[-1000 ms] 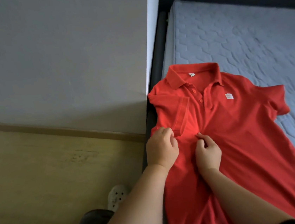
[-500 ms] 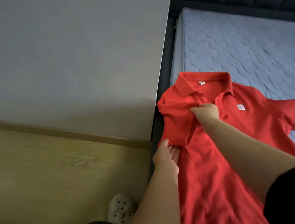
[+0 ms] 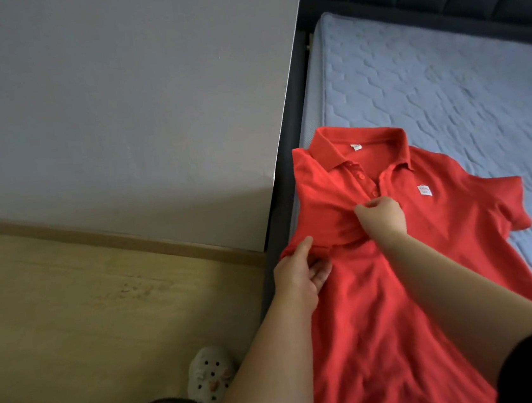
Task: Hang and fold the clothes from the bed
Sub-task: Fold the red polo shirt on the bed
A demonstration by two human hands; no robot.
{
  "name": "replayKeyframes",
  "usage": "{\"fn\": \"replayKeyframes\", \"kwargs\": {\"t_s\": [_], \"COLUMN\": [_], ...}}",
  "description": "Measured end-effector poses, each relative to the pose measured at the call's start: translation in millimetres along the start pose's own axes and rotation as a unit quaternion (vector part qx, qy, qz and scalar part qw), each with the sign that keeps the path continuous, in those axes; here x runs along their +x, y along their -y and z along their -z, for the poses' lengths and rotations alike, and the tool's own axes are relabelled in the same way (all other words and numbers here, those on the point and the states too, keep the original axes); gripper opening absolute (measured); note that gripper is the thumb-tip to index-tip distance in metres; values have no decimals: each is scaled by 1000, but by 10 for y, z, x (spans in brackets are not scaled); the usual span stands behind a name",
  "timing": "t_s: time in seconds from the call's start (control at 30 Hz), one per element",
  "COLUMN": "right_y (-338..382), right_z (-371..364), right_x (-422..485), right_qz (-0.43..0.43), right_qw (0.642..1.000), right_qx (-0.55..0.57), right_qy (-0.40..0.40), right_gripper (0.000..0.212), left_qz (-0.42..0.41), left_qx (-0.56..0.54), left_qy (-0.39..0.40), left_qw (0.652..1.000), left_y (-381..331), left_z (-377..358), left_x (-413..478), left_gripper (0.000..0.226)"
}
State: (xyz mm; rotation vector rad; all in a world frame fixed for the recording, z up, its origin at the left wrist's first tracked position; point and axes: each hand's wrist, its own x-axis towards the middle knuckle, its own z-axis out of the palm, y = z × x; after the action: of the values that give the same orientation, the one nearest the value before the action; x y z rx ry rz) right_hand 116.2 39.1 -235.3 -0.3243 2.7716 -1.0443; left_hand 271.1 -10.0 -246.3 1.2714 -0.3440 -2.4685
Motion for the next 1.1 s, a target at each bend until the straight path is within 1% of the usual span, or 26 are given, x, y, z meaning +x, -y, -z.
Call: {"fn": "replayKeyframes", "kwargs": {"t_s": [0.07,0.13,0.17,0.2,0.23,0.27,0.3,0.33,0.37,0.4,0.43,0.47,0.5,0.53,0.57,0.6,0.63,0.67,0.77,0.83,0.9,0.93,0.97,1.03,1.1], "right_y": [26,21,-9,-47,-91,-136,-166,-174,-178,-189,-222,-275,-345,-438,-536,-612,-664,-689,-775,-879,-1003,-1071,-1143,-1304,-1472], "right_z": [3,54,82,101,112,120,132,136,138,140,142,150,155,155,162,181,209,246,408,565,773,887,998,1204,1382], "right_x": [73,92,87,75,47,4,-61,-136,-209,-271,-314,-349,-385,-408,-416,-418,-424,-437,-446,-433,-368,-317,-257,-118,36], "right_qz": [21,48,58,67,78,97,126,171,227,280,315,328,323,300,277,264,265,268,251,234,216,203,184,117,6], "right_qw": [999,998,997,997,997,994,988,978,965,948,933,924,916,908,904,905,913,924,946,954,961,964,968,981,989], "right_qx": [9,44,49,31,-9,-56,-94,-115,-125,-135,-154,-191,-239,-280,-299,-295,-270,-239,-190,-181,-170,-166,-154,-88,26], "right_qy": [38,26,16,8,6,4,-4,-23,-49,-71,-76,-46,12,80,131,154,151,135,82,40,-14,-43,-72,-124,-148], "right_gripper": [22,20,19,19,23,28,34,38,41,43,44,46,49,52,55,57,58,57,54,50,46,45,44,41,31], "left_qz": [22,39,36,15,-33,-106,-197,-292,-391,-492,-574,-614,-596,-525,-444,-391,-373,-378,-419,-437,-436,-427,-411,-364,-333], "left_qx": [22,71,115,180,273,387,490,554,570,559,548,557,603,675,740,782,806,818,826,836,848,855,861,871,866], "left_qy": [5,-11,-18,-27,-49,-88,-136,-182,-205,-195,-161,-119,-79,-42,-34,-44,-57,-69,-77,-44,7,28,39,26,-2], "left_qw": [1000,997,993,983,960,912,838,758,693,639,587,546,525,516,504,484,456,429,368,328,300,295,298,329,374], "left_y": [15,59,84,98,109,118,137,149,162,177,191,215,227,236,229,226,230,235,266,356,520,628,753,1034,1301], "left_z": [-31,-32,-14,11,42,78,127,160,163,154,140,121,105,106,125,155,174,186,67,-82,-234,-293,-343,-456,-560], "left_x": [-27,-31,-36,-44,-47,-56,-65,-101,-147,-180,-179,-145,-102,-56,-25,28,67,95,76,62,53,53,56,61,71], "left_gripper": [9,14,17,21,27,33,38,42,44,41,30,17,26,44,54,58,59,60,62,62,61,62,63,67,72]}}
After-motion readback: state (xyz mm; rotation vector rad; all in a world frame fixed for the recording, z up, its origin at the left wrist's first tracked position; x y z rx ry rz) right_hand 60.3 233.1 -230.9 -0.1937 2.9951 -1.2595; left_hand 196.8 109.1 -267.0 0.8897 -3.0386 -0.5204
